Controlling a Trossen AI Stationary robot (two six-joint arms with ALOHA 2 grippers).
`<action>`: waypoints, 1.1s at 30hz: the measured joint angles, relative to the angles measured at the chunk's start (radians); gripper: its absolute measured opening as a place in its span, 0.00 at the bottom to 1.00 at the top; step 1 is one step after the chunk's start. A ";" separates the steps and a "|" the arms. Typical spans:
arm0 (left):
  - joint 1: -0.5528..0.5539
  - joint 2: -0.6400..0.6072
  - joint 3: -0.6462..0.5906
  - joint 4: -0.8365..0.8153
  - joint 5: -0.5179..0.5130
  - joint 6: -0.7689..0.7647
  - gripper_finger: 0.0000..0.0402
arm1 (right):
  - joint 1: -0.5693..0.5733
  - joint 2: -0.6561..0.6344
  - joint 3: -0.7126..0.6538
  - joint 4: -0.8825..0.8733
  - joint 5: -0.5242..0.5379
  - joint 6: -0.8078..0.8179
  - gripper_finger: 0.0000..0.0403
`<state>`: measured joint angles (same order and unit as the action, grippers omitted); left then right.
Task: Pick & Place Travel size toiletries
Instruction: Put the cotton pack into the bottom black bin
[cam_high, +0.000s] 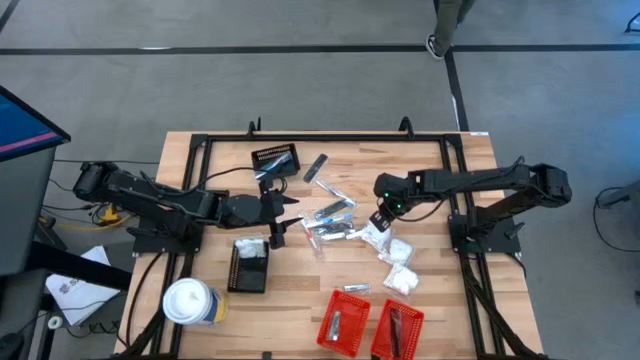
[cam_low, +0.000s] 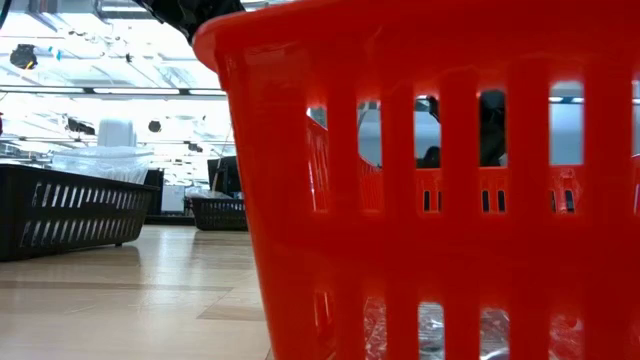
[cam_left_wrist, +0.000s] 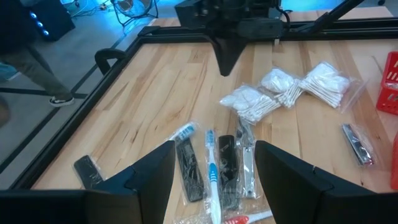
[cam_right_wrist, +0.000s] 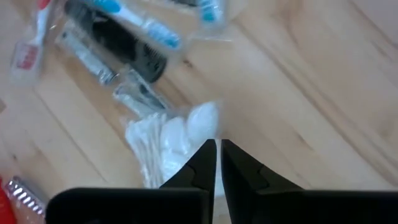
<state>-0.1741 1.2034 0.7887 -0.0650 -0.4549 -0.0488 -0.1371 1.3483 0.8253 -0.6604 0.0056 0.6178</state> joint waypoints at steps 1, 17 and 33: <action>0.000 0.000 0.000 0.001 0.000 0.004 0.53 | 0.009 0.000 0.000 0.002 0.001 0.000 0.05; 0.000 0.001 0.000 0.013 0.000 0.009 0.53 | 0.154 0.000 0.000 -0.146 0.059 0.008 0.25; -0.005 0.002 0.000 0.022 0.043 -0.003 0.53 | 0.133 0.000 -0.042 -0.049 0.162 0.027 0.60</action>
<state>-0.1787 1.2057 0.7887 -0.0429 -0.4117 -0.0522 -0.0037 1.3479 0.7830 -0.7091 0.1675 0.6451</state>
